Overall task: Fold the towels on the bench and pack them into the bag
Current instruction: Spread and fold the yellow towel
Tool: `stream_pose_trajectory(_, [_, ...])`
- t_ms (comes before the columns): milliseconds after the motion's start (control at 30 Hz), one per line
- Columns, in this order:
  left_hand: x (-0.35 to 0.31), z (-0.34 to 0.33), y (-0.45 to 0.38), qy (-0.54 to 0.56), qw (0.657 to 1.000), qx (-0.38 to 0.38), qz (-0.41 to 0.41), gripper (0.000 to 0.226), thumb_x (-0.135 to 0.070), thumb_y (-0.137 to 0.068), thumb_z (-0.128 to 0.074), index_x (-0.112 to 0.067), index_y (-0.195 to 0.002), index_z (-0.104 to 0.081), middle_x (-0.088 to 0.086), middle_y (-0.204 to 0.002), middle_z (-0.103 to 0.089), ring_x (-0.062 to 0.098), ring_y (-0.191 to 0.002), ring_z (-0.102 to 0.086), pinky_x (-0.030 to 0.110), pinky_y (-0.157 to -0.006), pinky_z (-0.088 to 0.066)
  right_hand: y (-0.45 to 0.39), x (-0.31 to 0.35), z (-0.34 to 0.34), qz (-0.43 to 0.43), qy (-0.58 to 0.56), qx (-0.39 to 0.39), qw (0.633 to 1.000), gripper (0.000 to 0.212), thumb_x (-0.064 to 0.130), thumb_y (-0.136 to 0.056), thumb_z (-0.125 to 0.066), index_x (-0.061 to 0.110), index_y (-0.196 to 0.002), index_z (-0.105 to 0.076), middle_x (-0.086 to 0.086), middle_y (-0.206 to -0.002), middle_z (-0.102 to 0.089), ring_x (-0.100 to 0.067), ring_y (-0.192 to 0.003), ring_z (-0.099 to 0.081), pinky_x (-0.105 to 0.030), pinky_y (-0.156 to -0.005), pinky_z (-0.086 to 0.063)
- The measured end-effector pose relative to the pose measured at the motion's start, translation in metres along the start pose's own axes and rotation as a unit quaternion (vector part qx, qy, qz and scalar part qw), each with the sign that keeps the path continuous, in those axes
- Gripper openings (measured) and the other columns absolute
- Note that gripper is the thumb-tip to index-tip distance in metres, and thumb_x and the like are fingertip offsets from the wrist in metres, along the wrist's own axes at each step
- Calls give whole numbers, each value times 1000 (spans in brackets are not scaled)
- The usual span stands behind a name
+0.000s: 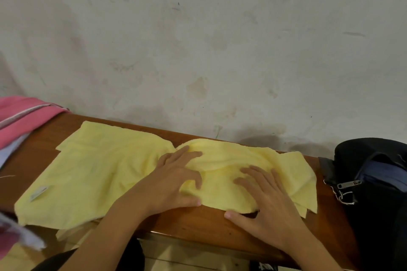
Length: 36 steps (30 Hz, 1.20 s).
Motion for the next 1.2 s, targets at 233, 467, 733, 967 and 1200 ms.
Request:
stream_pose_trajectory(233, [-18,6,0,25,989,-128,-63,7,-35,-92,-58,-32,-86,-57,-22,-113,-50,0,-116,-40,23,-106,-26,-6,19,1,107,-3,-93,990,21,48,-93,-60,30,-102,-67,15,-102,-63,-7,-99,-59,-34,-89,-54])
stream_pose_trajectory(467, [-16,8,7,230,967,-106,-8,19,-31,-93,-64,-33,-78,-52,-12,-83,-57,14,-87,-54,23,-71,-47,-2,15,18,55,-32,-216,974,24,23,-90,-50,17,-99,-72,4,-94,-70,-11,-84,-65,-27,-72,-58])
stream_pose_trajectory(733, [-22,1,5,302,949,-91,12,10,-24,-100,-53,-30,-96,-60,-13,-67,-53,6,-64,-49,16,-59,-36,-1,13,28,10,-121,-240,963,26,24,-94,-46,14,-99,-70,9,-88,-63,-1,-76,-53,-14,-63,-48])
stream_pose_trajectory(967, [-30,-10,7,238,971,-16,2,19,-48,-83,-72,-38,-96,-64,-16,-80,-53,7,-73,-50,25,-62,-43,-2,20,28,34,-109,-196,974,26,27,-94,-49,15,-81,-68,11,-79,-53,-4,-73,-50,-15,-60,-40])
stream_pose_trajectory(1200, [-31,1,9,224,970,-88,-24,27,-38,-102,-45,-26,-90,-66,-15,-82,-57,9,-84,-56,20,-70,-45,3,11,42,-18,-172,-262,949,32,29,-96,-49,11,-89,-74,9,-84,-65,-6,-82,-58,-24,-71,-49])
Point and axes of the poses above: each hand's wrist, its own y-axis away from the middle knuckle, its own z-axis out of the back of the hand, x = y × z, the point moved 5 cm from there along -y, towards the middle knuckle
